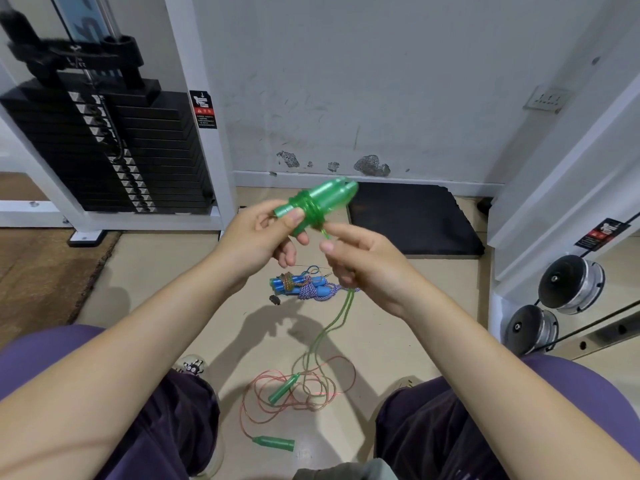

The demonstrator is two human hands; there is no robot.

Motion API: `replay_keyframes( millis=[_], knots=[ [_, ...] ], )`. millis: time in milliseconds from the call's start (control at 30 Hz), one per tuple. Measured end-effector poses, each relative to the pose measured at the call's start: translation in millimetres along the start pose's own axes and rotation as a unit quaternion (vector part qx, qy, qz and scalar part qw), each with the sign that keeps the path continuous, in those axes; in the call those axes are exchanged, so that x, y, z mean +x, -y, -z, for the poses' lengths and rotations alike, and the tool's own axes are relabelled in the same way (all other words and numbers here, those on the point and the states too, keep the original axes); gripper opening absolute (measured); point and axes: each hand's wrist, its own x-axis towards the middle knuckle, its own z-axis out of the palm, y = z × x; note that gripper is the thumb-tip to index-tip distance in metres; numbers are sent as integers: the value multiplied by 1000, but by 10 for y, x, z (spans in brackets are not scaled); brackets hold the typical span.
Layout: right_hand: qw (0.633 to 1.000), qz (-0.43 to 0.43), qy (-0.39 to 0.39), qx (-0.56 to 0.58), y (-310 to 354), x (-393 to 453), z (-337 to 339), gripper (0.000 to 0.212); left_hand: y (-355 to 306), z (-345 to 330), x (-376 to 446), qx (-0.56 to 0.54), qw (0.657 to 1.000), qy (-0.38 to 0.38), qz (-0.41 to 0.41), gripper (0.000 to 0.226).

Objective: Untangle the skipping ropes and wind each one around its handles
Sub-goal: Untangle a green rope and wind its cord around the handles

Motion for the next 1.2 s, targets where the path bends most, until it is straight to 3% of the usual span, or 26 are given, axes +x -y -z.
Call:
replay_keyframes(
  millis=[100, 200, 300, 400, 467, 567, 733, 933, 1100, 1200],
  knots=[
    [992, 9, -8, -124, -60, -32, -84, 13, 18, 116, 70, 10, 992, -123, 11, 21],
    [977, 60, -27, -205, -35, -51, -153, 16, 67, 202, 102, 122, 981, -144, 34, 15],
    [951, 143, -70, -267, 40, -38, -132, 20, 121, 164, 60, 251, 966, -23, 62, 9],
    [925, 175, -121, -314, 115, 0, -19, 20, 78, 36, -39, 293, 946, 128, 61, 17],
    [919, 178, -139, -325, 148, 30, 68, 21, 32, -45, -90, 272, 945, 179, 31, 20],
    [936, 138, -135, -295, 150, 57, 154, 18, 20, -88, -131, 237, 951, 199, 7, 18],
    [966, 94, -100, -219, 100, 41, 196, 5, 82, -102, -155, 219, 958, 184, -3, 17],
    [978, 82, -118, -150, 143, 12, 152, 20, 81, -66, -135, 226, 961, 153, -46, 13],
    [986, 64, -94, -122, 144, -23, 106, 15, 81, -52, -96, 128, 985, 115, -7, 25],
    [974, 91, -115, -172, 138, -20, 79, 22, 50, -23, -87, 57, 981, 177, 59, 31]
  ],
)
